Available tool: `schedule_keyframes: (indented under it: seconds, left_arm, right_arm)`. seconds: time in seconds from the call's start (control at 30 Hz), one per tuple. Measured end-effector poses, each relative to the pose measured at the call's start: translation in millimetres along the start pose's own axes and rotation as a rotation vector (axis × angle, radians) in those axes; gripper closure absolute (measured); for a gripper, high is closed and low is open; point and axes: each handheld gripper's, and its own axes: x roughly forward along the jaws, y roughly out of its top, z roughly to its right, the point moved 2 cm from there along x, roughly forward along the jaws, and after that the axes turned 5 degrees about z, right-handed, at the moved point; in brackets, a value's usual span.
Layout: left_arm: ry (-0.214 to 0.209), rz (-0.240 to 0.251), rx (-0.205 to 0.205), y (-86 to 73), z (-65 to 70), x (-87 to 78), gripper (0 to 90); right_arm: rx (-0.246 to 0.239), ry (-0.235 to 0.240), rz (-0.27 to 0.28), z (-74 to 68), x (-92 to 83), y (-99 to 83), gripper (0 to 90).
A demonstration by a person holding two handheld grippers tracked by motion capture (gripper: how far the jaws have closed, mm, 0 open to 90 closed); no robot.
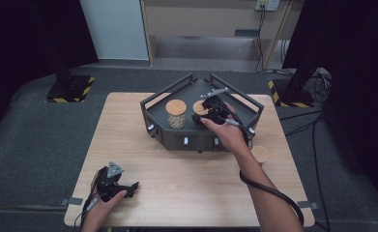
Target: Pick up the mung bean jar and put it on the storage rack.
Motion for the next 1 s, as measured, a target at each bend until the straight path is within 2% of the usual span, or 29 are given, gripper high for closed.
schedule_keyframes:
  seconds: [0.6, 0.77, 1.0]
  left_arm:
    - [0.000, 0.000, 0.000, 0.0, 0.0, 0.0, 0.0]
    - [0.000, 0.000, 0.000, 0.0, 0.0, 0.0, 0.0]
    - [0.000, 0.000, 0.000, 0.0, 0.1, 0.0, 0.0]
  right_arm:
    - [0.006, 0.008, 0.023, 1.5, -0.9, -6.4, 24.9]
    - [0.007, 0.013, 0.027, 2.6, -2.8, -5.9, 15.2]
    - [-0.005, 0.025, 0.042, 5.3, -14.5, -10.5, 8.9]
